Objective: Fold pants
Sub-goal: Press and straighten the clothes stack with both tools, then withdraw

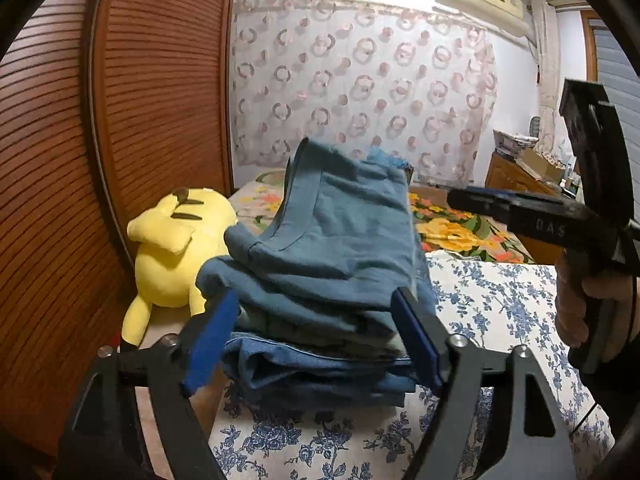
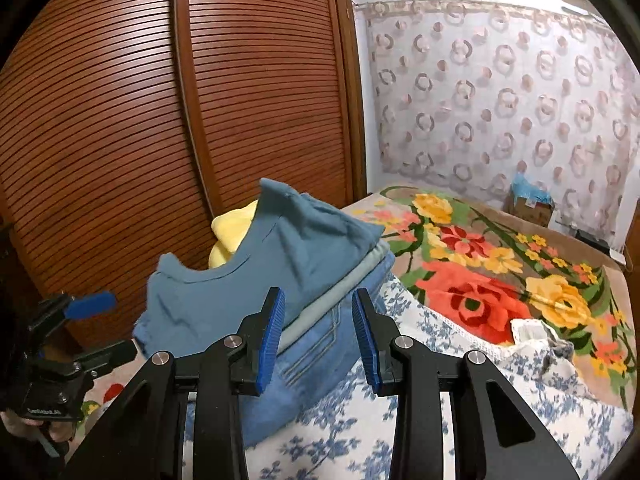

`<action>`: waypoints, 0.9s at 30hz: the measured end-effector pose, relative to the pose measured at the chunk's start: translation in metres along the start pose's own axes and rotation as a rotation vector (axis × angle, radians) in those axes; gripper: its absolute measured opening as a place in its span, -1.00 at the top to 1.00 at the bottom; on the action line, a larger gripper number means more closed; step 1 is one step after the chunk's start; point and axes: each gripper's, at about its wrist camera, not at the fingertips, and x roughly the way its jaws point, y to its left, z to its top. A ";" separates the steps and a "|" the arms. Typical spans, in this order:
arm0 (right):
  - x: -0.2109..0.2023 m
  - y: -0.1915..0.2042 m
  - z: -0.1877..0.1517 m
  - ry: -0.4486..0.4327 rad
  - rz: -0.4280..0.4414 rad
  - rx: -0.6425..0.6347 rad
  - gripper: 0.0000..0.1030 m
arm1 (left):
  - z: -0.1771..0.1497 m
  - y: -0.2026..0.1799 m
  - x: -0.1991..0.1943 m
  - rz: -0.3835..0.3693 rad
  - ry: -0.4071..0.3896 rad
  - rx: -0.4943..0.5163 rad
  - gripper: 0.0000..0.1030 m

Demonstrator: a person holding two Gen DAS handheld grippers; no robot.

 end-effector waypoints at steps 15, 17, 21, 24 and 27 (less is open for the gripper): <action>-0.024 0.015 -0.019 -0.003 0.006 0.009 0.20 | -0.003 -0.002 -0.020 0.002 -0.002 0.008 -0.92; -0.027 0.016 -0.020 -0.001 0.001 0.012 0.16 | -0.005 -0.004 -0.022 0.000 -0.007 0.010 -0.92; -0.033 0.016 -0.025 -0.001 -0.008 0.024 0.08 | -0.006 -0.008 -0.027 0.004 -0.012 0.012 -0.92; -0.039 0.018 -0.029 -0.002 -0.022 0.031 0.05 | -0.007 -0.009 -0.031 0.013 -0.022 0.013 -0.92; -0.049 0.022 -0.033 -0.020 -0.050 0.034 0.03 | -0.009 -0.012 -0.032 0.009 -0.009 0.010 -0.92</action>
